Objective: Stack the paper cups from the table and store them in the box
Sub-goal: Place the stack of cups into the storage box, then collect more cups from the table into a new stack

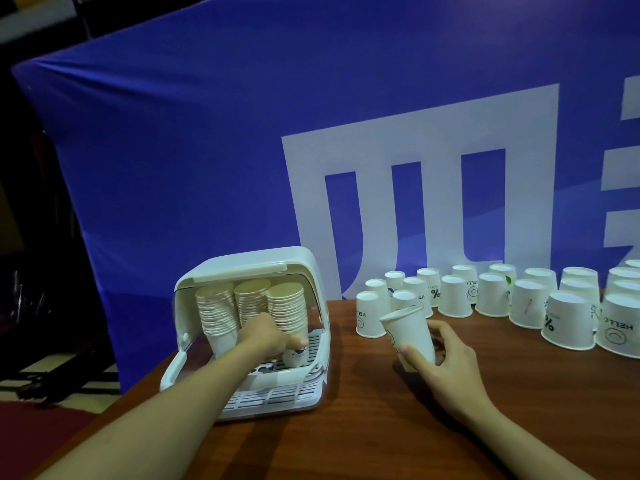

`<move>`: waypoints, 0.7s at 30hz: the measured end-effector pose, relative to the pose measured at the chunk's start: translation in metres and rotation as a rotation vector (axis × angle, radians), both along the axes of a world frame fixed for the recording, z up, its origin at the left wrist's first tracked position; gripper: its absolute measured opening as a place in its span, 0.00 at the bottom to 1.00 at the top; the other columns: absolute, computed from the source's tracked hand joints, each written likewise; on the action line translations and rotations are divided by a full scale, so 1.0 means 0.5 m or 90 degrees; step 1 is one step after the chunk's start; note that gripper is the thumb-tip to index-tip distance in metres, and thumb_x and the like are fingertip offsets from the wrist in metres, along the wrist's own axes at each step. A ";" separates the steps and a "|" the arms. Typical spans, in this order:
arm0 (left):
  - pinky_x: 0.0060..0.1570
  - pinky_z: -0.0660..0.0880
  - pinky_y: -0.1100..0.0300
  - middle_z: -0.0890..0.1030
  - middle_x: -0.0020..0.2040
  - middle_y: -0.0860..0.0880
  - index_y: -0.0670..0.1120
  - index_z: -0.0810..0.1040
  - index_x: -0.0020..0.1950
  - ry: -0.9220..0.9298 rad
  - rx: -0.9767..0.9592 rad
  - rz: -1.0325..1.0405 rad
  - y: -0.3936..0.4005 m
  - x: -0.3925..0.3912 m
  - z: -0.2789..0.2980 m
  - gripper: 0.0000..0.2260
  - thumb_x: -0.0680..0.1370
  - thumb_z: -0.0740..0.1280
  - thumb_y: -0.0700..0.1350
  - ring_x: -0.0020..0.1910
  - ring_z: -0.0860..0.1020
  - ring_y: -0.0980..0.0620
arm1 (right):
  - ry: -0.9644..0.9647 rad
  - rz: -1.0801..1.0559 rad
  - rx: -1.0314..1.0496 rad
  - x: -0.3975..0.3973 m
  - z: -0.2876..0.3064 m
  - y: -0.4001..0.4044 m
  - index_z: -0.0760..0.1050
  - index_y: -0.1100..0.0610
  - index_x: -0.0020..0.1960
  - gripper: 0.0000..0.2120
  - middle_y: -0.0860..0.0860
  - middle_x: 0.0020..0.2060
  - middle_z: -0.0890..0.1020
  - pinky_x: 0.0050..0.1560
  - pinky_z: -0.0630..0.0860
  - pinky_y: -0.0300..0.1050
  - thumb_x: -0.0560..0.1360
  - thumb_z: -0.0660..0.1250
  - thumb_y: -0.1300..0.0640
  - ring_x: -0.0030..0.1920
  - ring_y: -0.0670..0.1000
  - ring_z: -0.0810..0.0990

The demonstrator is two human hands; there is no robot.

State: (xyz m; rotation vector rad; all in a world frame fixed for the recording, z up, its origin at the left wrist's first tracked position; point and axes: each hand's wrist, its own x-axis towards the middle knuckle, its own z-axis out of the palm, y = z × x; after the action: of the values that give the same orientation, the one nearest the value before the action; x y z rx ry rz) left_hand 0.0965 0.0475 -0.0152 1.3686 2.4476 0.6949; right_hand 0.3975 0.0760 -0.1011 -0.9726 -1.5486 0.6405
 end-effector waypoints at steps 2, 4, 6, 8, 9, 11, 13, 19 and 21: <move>0.39 0.75 0.57 0.87 0.48 0.48 0.45 0.82 0.50 0.029 -0.008 0.006 0.009 0.007 0.005 0.28 0.65 0.82 0.66 0.46 0.84 0.48 | 0.002 0.000 -0.001 -0.001 0.001 -0.001 0.77 0.49 0.55 0.17 0.43 0.48 0.84 0.42 0.74 0.29 0.70 0.79 0.57 0.48 0.36 0.80; 0.36 0.77 0.58 0.88 0.42 0.47 0.44 0.81 0.44 0.014 -0.004 0.018 0.021 0.013 0.002 0.24 0.66 0.83 0.63 0.38 0.84 0.49 | 0.005 0.005 -0.002 -0.001 0.004 -0.002 0.77 0.48 0.55 0.18 0.43 0.47 0.84 0.42 0.74 0.31 0.70 0.80 0.54 0.48 0.36 0.80; 0.35 0.80 0.58 0.88 0.38 0.45 0.43 0.81 0.43 -0.051 0.008 0.025 0.027 0.022 -0.002 0.18 0.69 0.84 0.54 0.30 0.83 0.50 | 0.004 0.005 -0.007 0.000 0.007 -0.005 0.77 0.47 0.55 0.20 0.42 0.47 0.84 0.42 0.73 0.32 0.67 0.80 0.48 0.49 0.35 0.80; 0.26 0.77 0.62 0.86 0.36 0.44 0.42 0.81 0.44 -0.069 0.013 0.023 0.019 0.030 -0.004 0.15 0.73 0.82 0.50 0.27 0.81 0.50 | -0.003 0.000 -0.014 0.000 0.009 -0.004 0.77 0.48 0.56 0.20 0.42 0.49 0.84 0.41 0.73 0.29 0.69 0.80 0.49 0.49 0.34 0.79; 0.23 0.73 0.63 0.86 0.35 0.45 0.42 0.81 0.42 -0.046 0.007 0.010 0.011 0.033 -0.003 0.15 0.75 0.80 0.52 0.25 0.79 0.51 | -0.005 -0.001 -0.016 -0.001 0.011 -0.004 0.77 0.49 0.57 0.19 0.43 0.49 0.84 0.41 0.73 0.28 0.70 0.79 0.51 0.49 0.33 0.79; 0.28 0.73 0.62 0.85 0.32 0.47 0.44 0.81 0.36 0.068 0.000 -0.023 -0.006 0.045 0.002 0.21 0.78 0.75 0.60 0.26 0.79 0.52 | -0.010 -0.005 -0.019 0.000 0.011 -0.004 0.77 0.50 0.58 0.19 0.43 0.50 0.83 0.42 0.72 0.26 0.71 0.79 0.52 0.49 0.32 0.78; 0.34 0.74 0.59 0.81 0.29 0.49 0.46 0.77 0.31 0.173 0.055 -0.038 -0.024 0.068 0.013 0.24 0.78 0.71 0.62 0.30 0.79 0.47 | -0.007 -0.007 -0.034 0.001 0.011 -0.001 0.77 0.50 0.59 0.20 0.42 0.50 0.82 0.42 0.72 0.25 0.71 0.79 0.51 0.49 0.33 0.79; 0.33 0.66 0.54 0.75 0.29 0.49 0.47 0.72 0.32 0.306 0.427 -0.250 -0.060 0.256 0.055 0.19 0.81 0.67 0.53 0.32 0.74 0.44 | 0.011 -0.045 -0.044 0.016 0.018 0.011 0.76 0.50 0.62 0.24 0.44 0.52 0.82 0.48 0.73 0.36 0.70 0.79 0.47 0.52 0.42 0.81; 0.37 0.69 0.53 0.76 0.35 0.50 0.49 0.74 0.37 0.358 0.366 -0.317 -0.024 0.315 0.041 0.15 0.81 0.65 0.53 0.38 0.77 0.43 | 0.017 -0.084 -0.059 0.036 0.019 0.021 0.76 0.51 0.61 0.24 0.45 0.51 0.82 0.50 0.74 0.39 0.69 0.79 0.47 0.51 0.45 0.81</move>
State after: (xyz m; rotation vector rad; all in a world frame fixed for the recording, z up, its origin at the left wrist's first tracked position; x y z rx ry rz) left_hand 0.2540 0.0357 0.0051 2.5783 2.1638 1.0306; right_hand 0.4154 0.0866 -0.0915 -1.1219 -1.4282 0.6332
